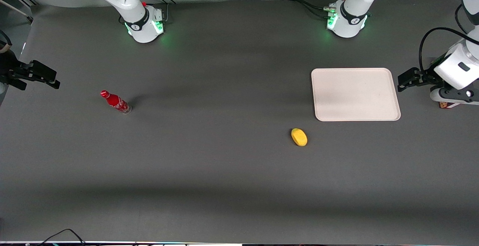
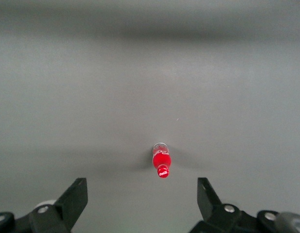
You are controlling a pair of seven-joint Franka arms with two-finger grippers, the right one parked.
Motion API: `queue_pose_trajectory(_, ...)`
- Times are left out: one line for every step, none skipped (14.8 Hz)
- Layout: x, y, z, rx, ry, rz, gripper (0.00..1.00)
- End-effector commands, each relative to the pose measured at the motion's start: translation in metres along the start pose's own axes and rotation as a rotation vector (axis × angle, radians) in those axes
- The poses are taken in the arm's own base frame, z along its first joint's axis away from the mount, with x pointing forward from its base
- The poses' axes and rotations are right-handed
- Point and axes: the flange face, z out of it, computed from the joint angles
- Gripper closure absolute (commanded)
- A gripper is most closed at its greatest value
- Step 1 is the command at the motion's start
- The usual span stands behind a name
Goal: Place red cookie box on tray
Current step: 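Move the left gripper toward the red plaid cookie box beside the tray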
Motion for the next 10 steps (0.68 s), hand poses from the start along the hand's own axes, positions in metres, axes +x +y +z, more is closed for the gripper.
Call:
queue_pose_trajectory(-0.0007, 0.0030, -0.0035, 0.017, -0.033, -0.010, 0.00)
queue_pose_trajectory(-0.0008, 0.0028, -0.0041, 0.019, -0.033, -0.010, 0.00)
queue_pose_trajectory(-0.0002, 0.0028, -0.0047, 0.019, -0.032, -0.010, 0.00)
queue_pose_trajectory(0.0003, 0.0028, -0.0040, 0.019, -0.032, -0.010, 0.00)
queue_pose_trajectory(0.0003, 0.0028, -0.0040, 0.019, -0.032, -0.011, 0.00)
queue_pose_trajectory(-0.0005, 0.0028, -0.0039, 0.019, -0.035, -0.011, 0.00)
queue_pose_trajectory(-0.0014, 0.0027, -0.0024, 0.020, -0.040, -0.009, 0.00)
queue_pose_trajectory(-0.0013, 0.0013, -0.0009, 0.033, -0.044, -0.008, 0.00)
queue_pose_trajectory(-0.0012, 0.0044, -0.0008, 0.053, -0.046, 0.002, 0.00)
queue_pose_trajectory(-0.0011, 0.0068, 0.0000, 0.055, -0.048, 0.008, 0.00)
